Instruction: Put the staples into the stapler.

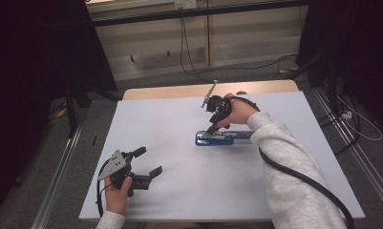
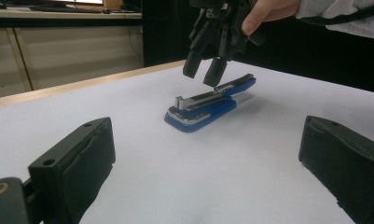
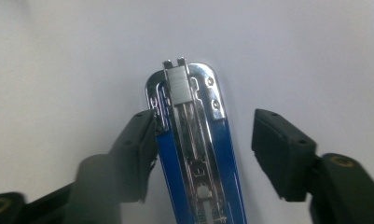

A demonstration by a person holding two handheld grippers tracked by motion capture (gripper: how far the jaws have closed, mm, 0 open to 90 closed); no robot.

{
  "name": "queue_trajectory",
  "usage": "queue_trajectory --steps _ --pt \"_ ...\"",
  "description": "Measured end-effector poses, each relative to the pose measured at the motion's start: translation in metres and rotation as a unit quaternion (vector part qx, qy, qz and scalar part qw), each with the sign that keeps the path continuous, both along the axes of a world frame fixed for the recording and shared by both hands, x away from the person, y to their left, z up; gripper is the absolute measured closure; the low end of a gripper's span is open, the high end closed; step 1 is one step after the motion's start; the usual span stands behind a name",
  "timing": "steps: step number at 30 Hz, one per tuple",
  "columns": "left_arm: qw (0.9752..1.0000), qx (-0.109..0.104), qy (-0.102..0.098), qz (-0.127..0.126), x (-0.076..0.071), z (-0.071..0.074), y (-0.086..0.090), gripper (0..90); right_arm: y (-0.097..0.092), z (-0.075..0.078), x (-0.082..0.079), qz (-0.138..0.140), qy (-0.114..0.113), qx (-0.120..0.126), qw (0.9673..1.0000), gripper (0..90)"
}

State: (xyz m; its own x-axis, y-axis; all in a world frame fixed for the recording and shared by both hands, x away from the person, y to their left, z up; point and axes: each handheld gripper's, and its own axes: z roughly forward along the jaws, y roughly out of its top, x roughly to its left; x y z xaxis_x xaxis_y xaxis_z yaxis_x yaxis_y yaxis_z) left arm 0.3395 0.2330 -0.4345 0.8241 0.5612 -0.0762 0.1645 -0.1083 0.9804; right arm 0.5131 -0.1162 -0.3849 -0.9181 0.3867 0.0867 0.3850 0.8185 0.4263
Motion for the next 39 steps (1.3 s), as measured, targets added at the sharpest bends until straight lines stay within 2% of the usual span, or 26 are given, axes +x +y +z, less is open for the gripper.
queue_trajectory --steps 2,8,14,17,19,22,27,32,39 --pt "0.9999 -0.003 0.008 -0.005 0.001 -0.001 -0.001 3.6 -0.006 -0.001 -0.001 -0.007 -0.001 0.006 1.0000 35.0" --pt "0.9998 0.002 0.013 -0.012 0.002 0.000 -0.004 3.5 -0.024 -0.003 -0.008 -0.039 -0.013 0.041 0.9983 21.8" --pt "0.9995 0.009 0.027 -0.013 0.004 0.000 -0.007 3.5 -0.036 -0.006 -0.014 -0.054 -0.015 0.054 0.9969 17.8" --pt "0.9992 0.020 0.030 -0.016 0.007 0.001 -0.010 3.5 -0.042 -0.008 -0.017 -0.061 -0.016 0.056 0.9964 16.8" --pt "0.9986 0.025 0.040 -0.022 0.009 0.000 -0.014 3.5 -0.048 -0.010 -0.021 -0.068 -0.019 0.058 0.9958 16.2" --pt "0.9984 0.031 0.042 -0.024 0.010 -0.001 -0.016 3.5 -0.053 -0.012 -0.024 -0.074 -0.021 0.060 0.9953 15.4" --pt "0.9977 0.034 0.050 -0.033 0.011 0.000 -0.020 3.4 -0.067 -0.015 -0.031 -0.089 -0.026 0.060 0.9939 15.1" --pt "0.9973 0.042 0.052 -0.032 0.013 -0.001 -0.023 3.4 -0.072 -0.017 -0.036 -0.093 -0.029 0.060 0.9934 14.5" --pt "0.9967 0.045 0.058 -0.035 0.016 0.000 -0.028 3.4 -0.084 -0.017 -0.042 -0.107 -0.033 0.070 0.9912 14.4"
